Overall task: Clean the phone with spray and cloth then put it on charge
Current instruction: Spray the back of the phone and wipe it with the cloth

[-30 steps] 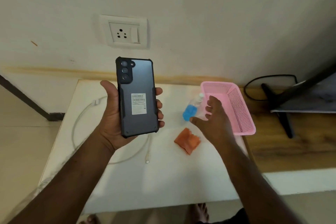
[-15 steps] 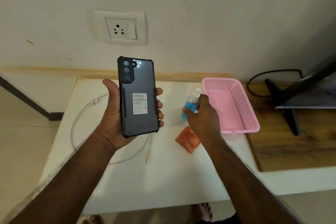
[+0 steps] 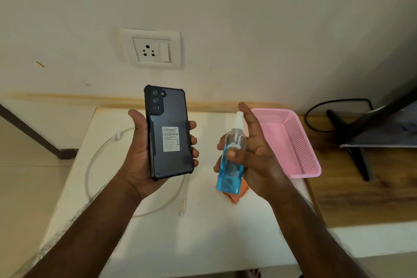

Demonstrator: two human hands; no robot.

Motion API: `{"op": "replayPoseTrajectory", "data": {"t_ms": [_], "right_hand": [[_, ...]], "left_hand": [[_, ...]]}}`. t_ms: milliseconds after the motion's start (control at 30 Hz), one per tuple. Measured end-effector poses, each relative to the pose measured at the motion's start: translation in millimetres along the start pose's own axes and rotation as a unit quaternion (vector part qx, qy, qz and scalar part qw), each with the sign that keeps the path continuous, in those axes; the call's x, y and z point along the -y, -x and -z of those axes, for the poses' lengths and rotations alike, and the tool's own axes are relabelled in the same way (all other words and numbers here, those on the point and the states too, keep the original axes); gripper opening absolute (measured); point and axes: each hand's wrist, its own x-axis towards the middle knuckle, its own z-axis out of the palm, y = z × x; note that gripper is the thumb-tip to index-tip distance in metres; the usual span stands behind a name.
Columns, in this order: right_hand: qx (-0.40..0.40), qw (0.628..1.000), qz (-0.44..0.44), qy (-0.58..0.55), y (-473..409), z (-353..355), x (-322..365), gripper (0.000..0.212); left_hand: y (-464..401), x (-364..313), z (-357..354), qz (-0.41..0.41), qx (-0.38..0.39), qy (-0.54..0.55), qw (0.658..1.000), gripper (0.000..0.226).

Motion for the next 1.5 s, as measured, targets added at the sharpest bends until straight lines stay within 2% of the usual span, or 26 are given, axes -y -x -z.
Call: {"op": "replayPoseTrajectory", "data": {"t_ms": [100, 167, 300, 433, 567, 667, 833, 967, 1067, 1267, 1367, 1500], "right_hand": [[-0.008, 0.999, 0.000, 0.045, 3, -8, 3, 0.091], [-0.037, 0.991, 0.007, 0.125, 5, -14, 4, 0.089], [-0.066, 0.944, 0.057, 0.317, 10, -33, 9, 0.086], [-0.096, 0.896, 0.097, 0.422, 12, -50, 18, 0.084], [-0.104, 0.859, 0.105, 0.489, 14, -64, 26, 0.077], [-0.100, 0.849, 0.089, 0.511, 16, -66, 27, 0.075], [-0.021, 0.841, 0.056, 0.538, 22, -69, 21, 0.079], [-0.012, 0.842, 0.050, 0.537, 22, -67, 19, 0.076], [-0.050, 0.841, 0.069, 0.534, 20, -63, 19, 0.073], [-0.168, 0.797, 0.133, 0.565, 12, -54, 29, 0.079], [-0.188, 0.797, 0.120, 0.561, 9, -54, 34, 0.076], [-0.176, 0.814, 0.087, 0.546, 8, -56, 35, 0.075]], "left_hand": [[0, 0, 1, -0.005, -0.007, 0.000, 1.000, 0.107], [0, 0, 2, -0.013, -0.016, -0.005, 1.000, 0.105], [-3, 1, 3, -0.026, -0.044, -0.030, 0.998, 0.101], [-3, 3, 5, -0.019, -0.053, -0.046, 0.997, 0.106], [-5, 6, 7, -0.026, -0.050, -0.039, 0.998, 0.096], [-6, 8, 9, -0.026, -0.053, -0.026, 0.998, 0.093], [-6, 8, 9, -0.057, -0.074, -0.023, 0.995, 0.083], [-8, 7, 9, -0.061, -0.085, -0.019, 0.994, 0.085], [-8, 6, 11, -0.032, -0.064, 0.001, 0.997, 0.095], [-4, 6, 4, 0.004, -0.028, -0.009, 1.000, 0.104], [-2, 7, -2, 0.018, -0.013, -0.011, 1.000, 0.104], [-1, 9, -8, 0.037, -0.008, -0.025, 0.999, 0.100]]}}
